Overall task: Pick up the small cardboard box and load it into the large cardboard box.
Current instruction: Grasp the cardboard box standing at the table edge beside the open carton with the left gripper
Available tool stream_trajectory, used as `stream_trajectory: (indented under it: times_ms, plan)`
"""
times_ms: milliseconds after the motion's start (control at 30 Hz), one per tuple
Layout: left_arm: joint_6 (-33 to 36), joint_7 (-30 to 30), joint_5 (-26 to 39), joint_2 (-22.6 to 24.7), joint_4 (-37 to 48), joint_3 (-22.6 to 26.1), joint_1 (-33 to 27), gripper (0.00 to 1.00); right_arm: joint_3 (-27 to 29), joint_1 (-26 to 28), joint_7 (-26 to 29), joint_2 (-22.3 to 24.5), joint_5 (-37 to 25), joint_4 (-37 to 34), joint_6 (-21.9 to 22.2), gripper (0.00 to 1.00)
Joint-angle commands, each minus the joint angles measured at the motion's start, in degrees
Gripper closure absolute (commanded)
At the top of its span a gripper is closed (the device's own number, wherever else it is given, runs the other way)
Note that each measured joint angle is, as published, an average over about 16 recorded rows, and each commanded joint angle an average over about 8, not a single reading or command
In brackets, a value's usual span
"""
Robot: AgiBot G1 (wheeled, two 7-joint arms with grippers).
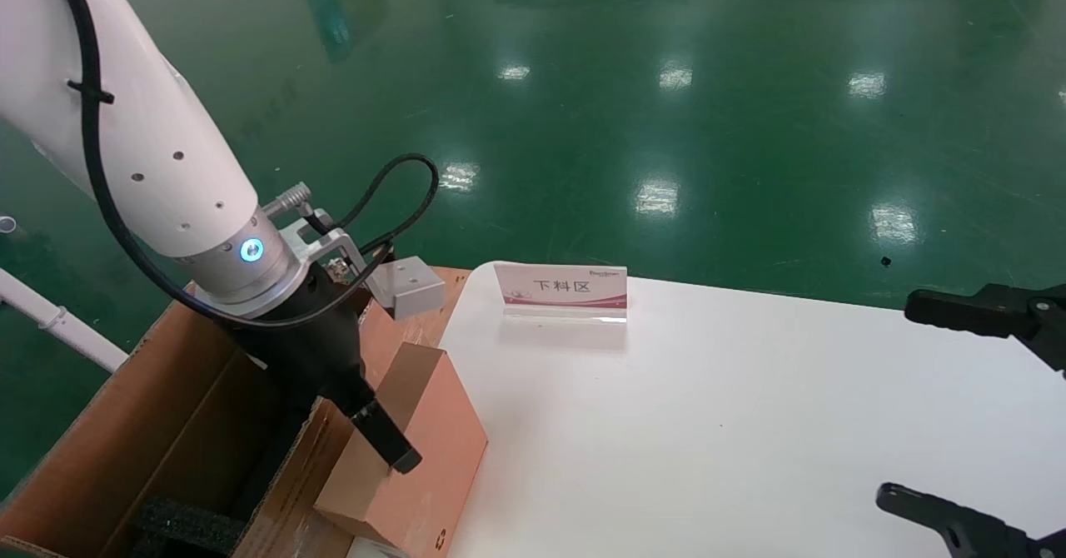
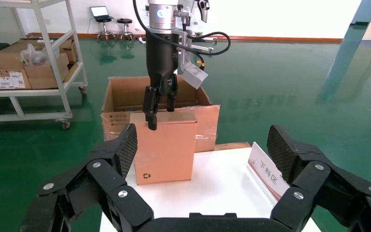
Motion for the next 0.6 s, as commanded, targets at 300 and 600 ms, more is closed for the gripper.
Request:
stream_trajectory:
  times_ms: [300, 600]
  plan:
    - [0.13, 0.14, -1.04, 0.39, 0.01, 1.36, 0.82, 0.00, -0.03, 0.00, -0.02, 0.02, 0.03, -0.01, 0.02, 0.00]
    - [0.00, 0.12, -1.17, 0.50, 0.02, 1.69, 1.00, 0.00, -0.03, -0.01, -0.03, 0.02, 0.04, -0.02, 0.04, 0.00]
